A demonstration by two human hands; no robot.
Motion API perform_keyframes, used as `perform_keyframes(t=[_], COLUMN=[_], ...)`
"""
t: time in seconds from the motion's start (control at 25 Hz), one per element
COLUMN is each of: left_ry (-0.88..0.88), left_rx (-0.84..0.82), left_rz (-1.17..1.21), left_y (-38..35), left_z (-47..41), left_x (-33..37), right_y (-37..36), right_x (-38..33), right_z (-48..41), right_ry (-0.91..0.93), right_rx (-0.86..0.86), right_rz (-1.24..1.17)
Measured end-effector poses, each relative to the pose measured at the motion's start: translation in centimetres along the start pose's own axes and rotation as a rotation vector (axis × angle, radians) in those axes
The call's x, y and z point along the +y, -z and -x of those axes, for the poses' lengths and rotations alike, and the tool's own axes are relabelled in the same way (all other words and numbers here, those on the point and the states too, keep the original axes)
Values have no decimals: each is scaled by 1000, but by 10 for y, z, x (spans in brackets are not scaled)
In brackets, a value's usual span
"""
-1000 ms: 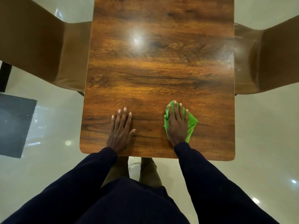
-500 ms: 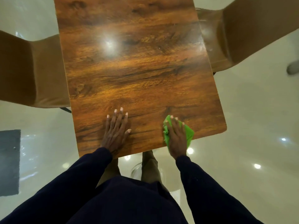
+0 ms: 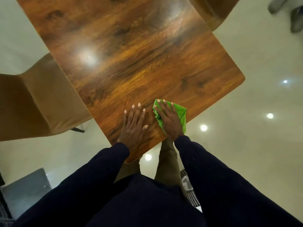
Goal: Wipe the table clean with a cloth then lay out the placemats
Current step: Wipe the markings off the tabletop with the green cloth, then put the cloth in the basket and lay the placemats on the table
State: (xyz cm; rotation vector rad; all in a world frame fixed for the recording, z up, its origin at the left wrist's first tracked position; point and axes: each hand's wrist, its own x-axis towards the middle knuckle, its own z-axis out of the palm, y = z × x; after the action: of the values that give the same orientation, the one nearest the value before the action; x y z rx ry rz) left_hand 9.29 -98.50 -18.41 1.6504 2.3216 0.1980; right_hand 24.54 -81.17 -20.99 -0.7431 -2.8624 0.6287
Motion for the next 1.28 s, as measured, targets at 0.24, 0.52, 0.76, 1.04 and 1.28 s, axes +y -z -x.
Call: perform_keyframes(t=[0.24,0.52,0.76,1.04,1.28], left_ry=[-280,-626,-926,-1038,-922], left_rx=[-22,-102,-304,-292,-253], left_rz=[-113,-101,-94,-81,-112], left_y=[-7,-24,-94,-217,-314], left_z=[6,18,49,105,141], left_x=[3,77,159,237,264], right_y=[8,-11,-39,-111,-177], right_x=[-23,-62,-66,30,105], right_z=[95,224,367,463,462], right_ry=[-266,-713,-1148,-1288,-1143], right_rx=[126,440,579,605,440], right_rz=[-99,-261,-352,-465,-413])
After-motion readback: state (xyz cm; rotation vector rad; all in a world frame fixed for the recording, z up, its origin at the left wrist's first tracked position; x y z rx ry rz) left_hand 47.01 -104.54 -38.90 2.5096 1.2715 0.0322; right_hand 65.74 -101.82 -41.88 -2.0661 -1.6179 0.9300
